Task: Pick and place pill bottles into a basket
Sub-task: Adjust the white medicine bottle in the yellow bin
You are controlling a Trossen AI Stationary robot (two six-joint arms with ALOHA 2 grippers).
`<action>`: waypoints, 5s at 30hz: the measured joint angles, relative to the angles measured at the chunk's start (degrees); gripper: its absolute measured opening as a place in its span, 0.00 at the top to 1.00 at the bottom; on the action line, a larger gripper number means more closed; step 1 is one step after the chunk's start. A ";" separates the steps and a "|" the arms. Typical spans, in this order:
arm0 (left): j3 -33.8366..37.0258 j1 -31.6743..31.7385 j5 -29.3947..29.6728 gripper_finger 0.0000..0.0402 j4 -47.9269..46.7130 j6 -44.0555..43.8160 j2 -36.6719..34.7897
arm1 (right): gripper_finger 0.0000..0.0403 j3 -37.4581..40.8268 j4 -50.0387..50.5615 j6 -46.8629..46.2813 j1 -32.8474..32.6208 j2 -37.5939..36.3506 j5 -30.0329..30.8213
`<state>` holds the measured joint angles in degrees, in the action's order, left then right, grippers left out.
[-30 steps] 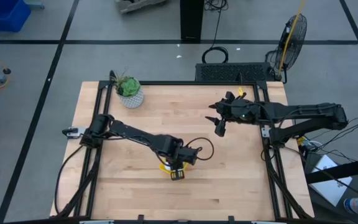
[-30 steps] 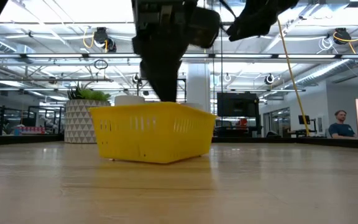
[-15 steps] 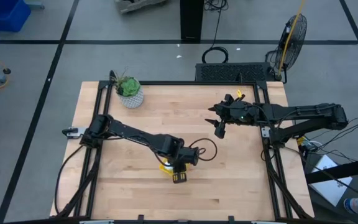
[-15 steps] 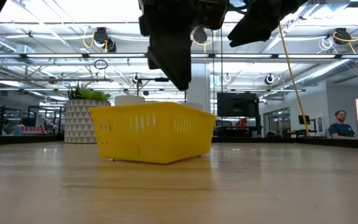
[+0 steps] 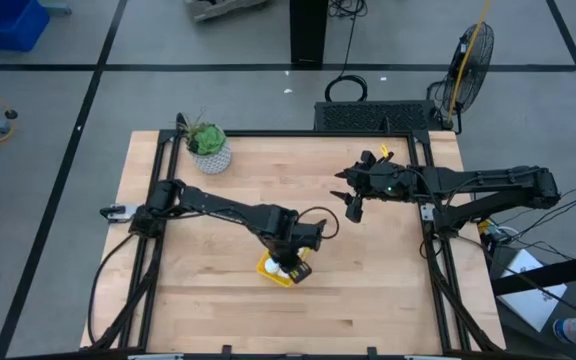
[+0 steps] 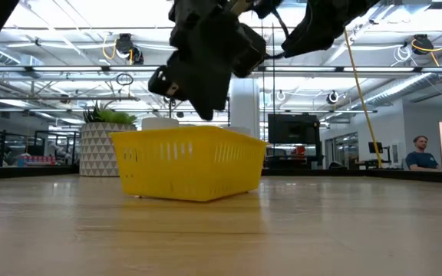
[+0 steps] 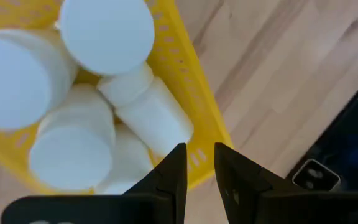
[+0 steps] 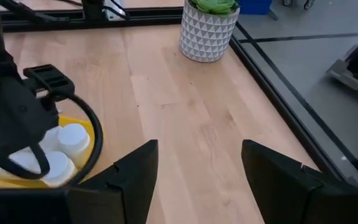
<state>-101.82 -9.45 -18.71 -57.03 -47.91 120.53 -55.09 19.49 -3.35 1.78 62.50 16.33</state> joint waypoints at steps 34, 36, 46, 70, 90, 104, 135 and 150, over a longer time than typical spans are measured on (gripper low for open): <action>0.09 -2.75 2.70 0.52 6.02 6.71 0.83 | 0.44 0.04 0.11 3.69 0.02 -0.02 3.25; 0.07 -2.71 6.15 0.51 2.15 5.24 0.81 | 0.44 0.04 0.02 3.87 0.02 -0.02 3.29; 0.07 0.08 13.90 0.52 -0.48 -6.90 0.83 | 0.44 0.04 -0.92 5.42 0.02 -0.02 3.33; 0.00 -3.34 7.64 0.43 0.74 -16.34 6.01 | 0.44 0.04 -1.40 7.12 0.00 -0.02 3.08; -0.02 -5.05 -0.21 0.58 3.66 -14.10 7.25 | 0.44 0.02 -3.23 7.32 0.00 -0.02 3.31; 0.13 -5.05 -1.79 0.95 7.32 -9.16 7.45 | 0.44 0.02 -4.68 7.93 0.02 -0.02 3.36; -6.40 -6.81 23.74 0.96 6.23 15.79 1.44 | 0.44 -0.95 -4.50 7.42 -5.90 -0.57 -6.73; -6.34 -9.32 47.83 0.94 4.08 30.98 -4.43 | 0.57 -19.27 17.99 7.86 -28.75 12.49 7.88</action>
<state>-108.16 -18.78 29.12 -52.96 -16.93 116.10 -74.36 37.47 4.51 -26.97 74.99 24.21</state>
